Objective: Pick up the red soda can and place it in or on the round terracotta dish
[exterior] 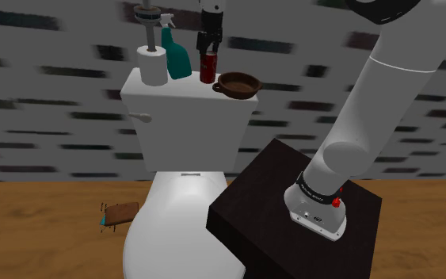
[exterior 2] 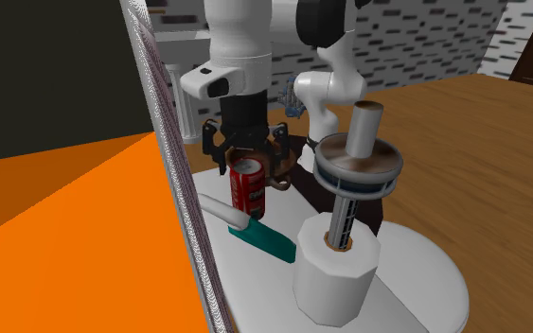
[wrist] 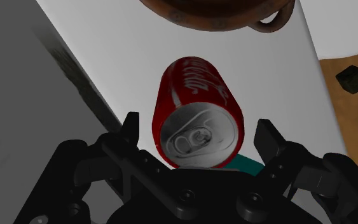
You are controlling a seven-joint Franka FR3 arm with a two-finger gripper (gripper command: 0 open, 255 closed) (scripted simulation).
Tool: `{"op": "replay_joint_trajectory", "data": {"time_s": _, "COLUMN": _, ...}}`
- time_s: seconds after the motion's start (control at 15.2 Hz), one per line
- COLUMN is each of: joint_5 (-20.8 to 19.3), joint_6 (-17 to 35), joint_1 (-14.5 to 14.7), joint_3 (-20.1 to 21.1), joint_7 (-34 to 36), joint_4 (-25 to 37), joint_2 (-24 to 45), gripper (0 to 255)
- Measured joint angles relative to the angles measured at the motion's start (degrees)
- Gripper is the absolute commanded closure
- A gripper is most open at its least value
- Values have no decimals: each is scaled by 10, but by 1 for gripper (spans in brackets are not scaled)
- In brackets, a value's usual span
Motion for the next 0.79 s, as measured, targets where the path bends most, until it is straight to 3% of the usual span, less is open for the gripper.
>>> {"op": "replay_joint_trajectory", "data": {"time_s": 0.53, "joint_5": 1, "joint_6": 19, "joint_1": 0, "joint_3": 0, "joint_7": -1, "joint_4": -15, "joint_2": 4, "gripper": 0}}
{"op": "replay_joint_trajectory", "data": {"time_s": 0.59, "joint_5": 1, "joint_6": 19, "joint_1": 0, "joint_3": 0, "joint_7": -1, "joint_4": -15, "joint_2": 4, "gripper": 255}}
{"op": "replay_joint_trajectory", "data": {"time_s": 0.79, "joint_5": 1, "joint_6": 19, "joint_1": 0, "joint_3": 0, "joint_7": -1, "joint_4": -15, "joint_2": 3, "gripper": 255}}
